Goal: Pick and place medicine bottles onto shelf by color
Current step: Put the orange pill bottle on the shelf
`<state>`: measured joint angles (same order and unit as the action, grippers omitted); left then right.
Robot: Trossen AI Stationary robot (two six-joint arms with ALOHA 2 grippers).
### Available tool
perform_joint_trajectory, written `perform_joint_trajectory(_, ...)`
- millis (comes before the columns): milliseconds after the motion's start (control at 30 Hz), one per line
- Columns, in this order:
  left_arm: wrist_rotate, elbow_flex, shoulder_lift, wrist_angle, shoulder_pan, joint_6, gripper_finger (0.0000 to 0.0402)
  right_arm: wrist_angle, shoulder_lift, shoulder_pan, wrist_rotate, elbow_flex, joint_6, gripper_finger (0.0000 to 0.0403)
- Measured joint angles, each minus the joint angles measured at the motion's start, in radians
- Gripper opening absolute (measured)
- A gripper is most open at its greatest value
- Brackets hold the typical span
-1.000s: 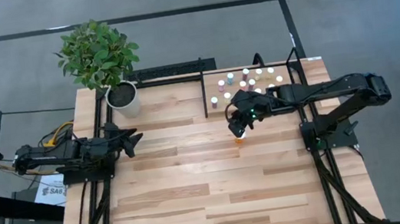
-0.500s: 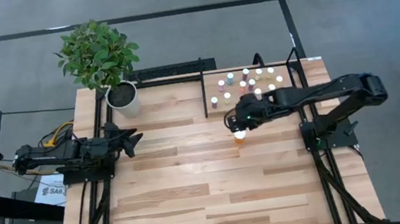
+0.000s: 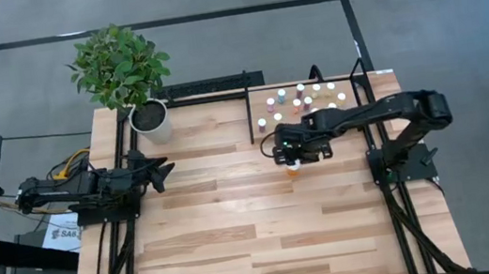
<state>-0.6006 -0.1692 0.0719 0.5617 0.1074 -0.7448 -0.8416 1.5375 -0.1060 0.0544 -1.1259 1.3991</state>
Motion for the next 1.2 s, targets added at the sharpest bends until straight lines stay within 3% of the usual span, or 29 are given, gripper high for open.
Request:
perform_joint_trajectory(333, 0.002, 0.000, 0.000, 0.000, 0.000, 0.000, 0.0210, -0.010, 0.048, -0.034, 0.076, 0.000, -0.012, 0.0286)
perform_joint_trajectory(700, 0.012, 0.000, 0.000, 0.000, 0.000, 0.000, 0.0210, -0.010, 0.108, -0.033, 0.079, 0.000, -0.008, 0.0337)
perform_joint_trajectory(967, 0.015, 0.000, 0.000, 0.000, 0.000, 0.000, 0.0210, 0.001, 0.188, -0.042, 0.102, 0.000, -0.009, 0.0358)
perform_joint_trajectory(1200, 0.018, 0.000, 0.000, 0.000, 0.000, 0.000, 0.0210, 0.011, 0.203, -0.061, 0.100, 0.000, -0.009, 0.0341)
